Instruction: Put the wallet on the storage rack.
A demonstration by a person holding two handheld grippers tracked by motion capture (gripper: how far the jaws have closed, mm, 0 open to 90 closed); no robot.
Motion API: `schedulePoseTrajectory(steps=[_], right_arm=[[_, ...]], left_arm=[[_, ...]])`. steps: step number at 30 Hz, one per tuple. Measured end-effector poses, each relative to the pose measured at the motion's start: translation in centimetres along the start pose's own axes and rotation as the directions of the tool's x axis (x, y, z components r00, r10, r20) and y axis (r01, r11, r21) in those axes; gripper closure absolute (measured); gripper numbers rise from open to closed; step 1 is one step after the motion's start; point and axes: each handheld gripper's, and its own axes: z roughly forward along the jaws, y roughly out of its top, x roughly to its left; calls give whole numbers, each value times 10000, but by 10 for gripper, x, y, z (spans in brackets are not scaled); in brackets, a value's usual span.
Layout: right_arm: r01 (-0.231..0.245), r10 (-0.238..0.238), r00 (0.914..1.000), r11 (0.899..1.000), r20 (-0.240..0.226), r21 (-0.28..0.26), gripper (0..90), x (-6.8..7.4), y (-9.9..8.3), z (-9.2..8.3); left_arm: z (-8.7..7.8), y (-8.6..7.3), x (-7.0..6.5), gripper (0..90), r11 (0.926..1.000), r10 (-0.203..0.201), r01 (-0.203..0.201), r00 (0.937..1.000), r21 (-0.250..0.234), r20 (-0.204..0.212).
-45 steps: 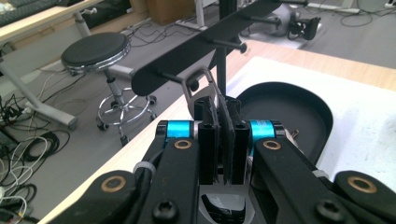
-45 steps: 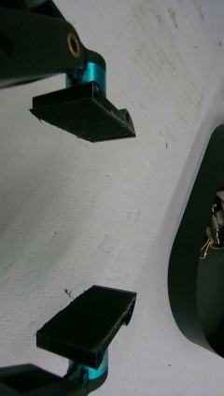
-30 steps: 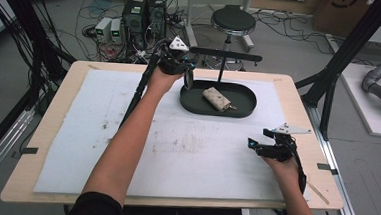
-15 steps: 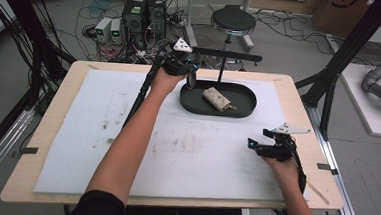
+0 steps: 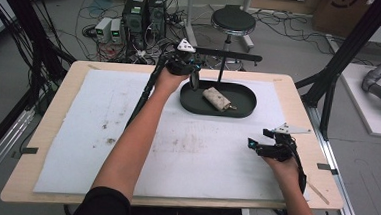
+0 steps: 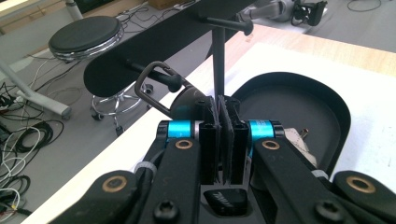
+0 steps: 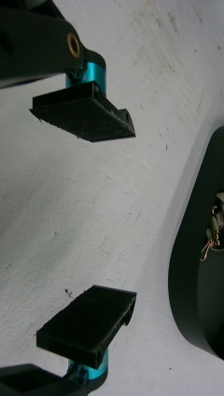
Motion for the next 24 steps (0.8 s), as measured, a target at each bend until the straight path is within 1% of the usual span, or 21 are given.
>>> schedulePoseTrajectory(steps=[5,8,10,11,12,15,19,24], right_arm=[[27,-27,10000,10000,16,10,190,-1,0,0],[7,-7,10000,10000,28,6,190,-1,0,0],[-10,10,10000,10000,21,23,190,0,0,0],[-34,34,10000,10000,13,23,190,0,0,0],[16,-16,10000,10000,17,5,190,0,0,0],[-18,18,10000,10000,34,-2,191,0,-1,-1],[-35,35,10000,10000,36,-39,191,0,-1,-1],[9,-9,10000,10000,36,-25,190,1,0,-1]], left_arm=[[3,-1,3,866,9999,-130,130,9999,-43,40],[4,-1,4,864,9998,-178,178,9998,-54,-23],[4,-2,4,850,9999,-152,152,9998,-11,-129],[5,-2,4,837,9999,-153,152,9998,-57,-99],[5,-2,4,807,9999,-142,142,9998,-43,-122],[4,-3,5,765,9999,-148,148,9999,39,-66],[2,-3,4,745,9997,-227,227,9997,34,19],[-4,-10,2,707,9989,-460,459,9984,24,332]])
